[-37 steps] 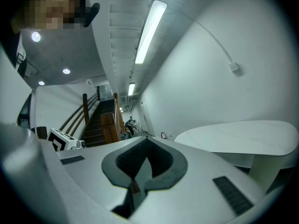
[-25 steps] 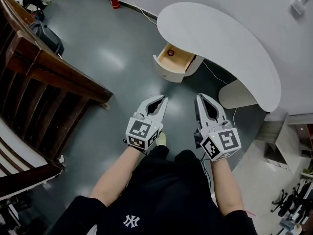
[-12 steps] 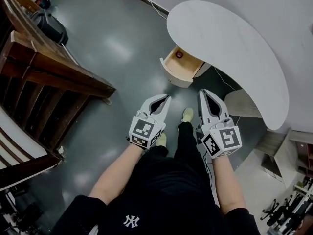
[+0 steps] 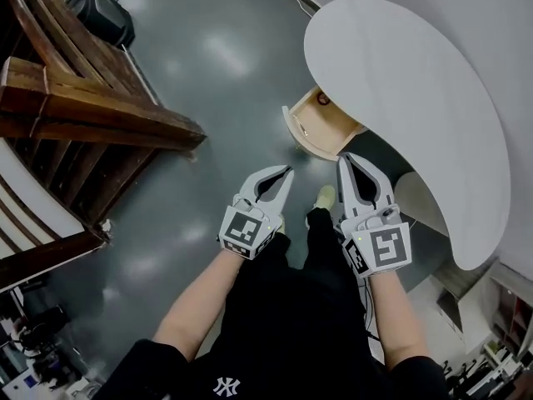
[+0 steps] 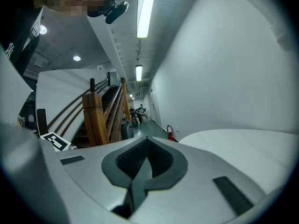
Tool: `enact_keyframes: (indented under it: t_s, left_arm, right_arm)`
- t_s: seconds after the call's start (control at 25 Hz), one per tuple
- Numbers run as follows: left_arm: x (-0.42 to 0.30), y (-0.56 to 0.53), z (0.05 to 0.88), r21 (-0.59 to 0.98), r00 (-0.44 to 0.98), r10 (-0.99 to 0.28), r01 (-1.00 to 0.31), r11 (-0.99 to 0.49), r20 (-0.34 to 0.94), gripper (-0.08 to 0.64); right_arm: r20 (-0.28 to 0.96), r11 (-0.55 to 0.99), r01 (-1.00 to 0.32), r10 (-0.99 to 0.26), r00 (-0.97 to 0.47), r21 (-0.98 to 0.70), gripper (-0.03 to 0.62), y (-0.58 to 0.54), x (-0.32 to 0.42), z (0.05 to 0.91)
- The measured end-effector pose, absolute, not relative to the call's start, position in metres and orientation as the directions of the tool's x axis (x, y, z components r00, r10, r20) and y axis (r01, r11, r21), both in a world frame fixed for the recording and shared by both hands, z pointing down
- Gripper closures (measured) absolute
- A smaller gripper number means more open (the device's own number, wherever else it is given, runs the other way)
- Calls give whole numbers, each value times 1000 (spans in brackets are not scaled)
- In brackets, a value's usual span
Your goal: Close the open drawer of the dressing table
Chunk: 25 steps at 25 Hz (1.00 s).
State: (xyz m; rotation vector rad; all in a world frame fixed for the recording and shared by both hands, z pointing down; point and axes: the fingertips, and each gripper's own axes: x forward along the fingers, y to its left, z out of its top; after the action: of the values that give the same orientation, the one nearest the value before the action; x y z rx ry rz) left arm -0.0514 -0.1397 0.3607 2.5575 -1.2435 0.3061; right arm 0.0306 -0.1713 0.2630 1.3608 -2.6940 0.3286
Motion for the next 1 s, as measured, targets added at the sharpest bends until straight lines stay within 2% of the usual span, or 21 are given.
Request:
enact_keyframes:
  t_s: [0.44,0.76,1.0]
  left_arm:
    - [-60,-159,519,120,632,-682,-759,-639,367,543]
    - [-58,-179,615,113,622,-689,-767,-631,373,477]
    - [-55,-195,666,81,591,-705,-786,-613,393,469]
  right_arm:
    - [191,540,-830,-808,-558,-143,578,-179,7,372]
    - [195,504,-851,-828,-525,-149,578,-175,9,445]
    - [202,492,-856,-833,-515,-157,578,-171,10,475]
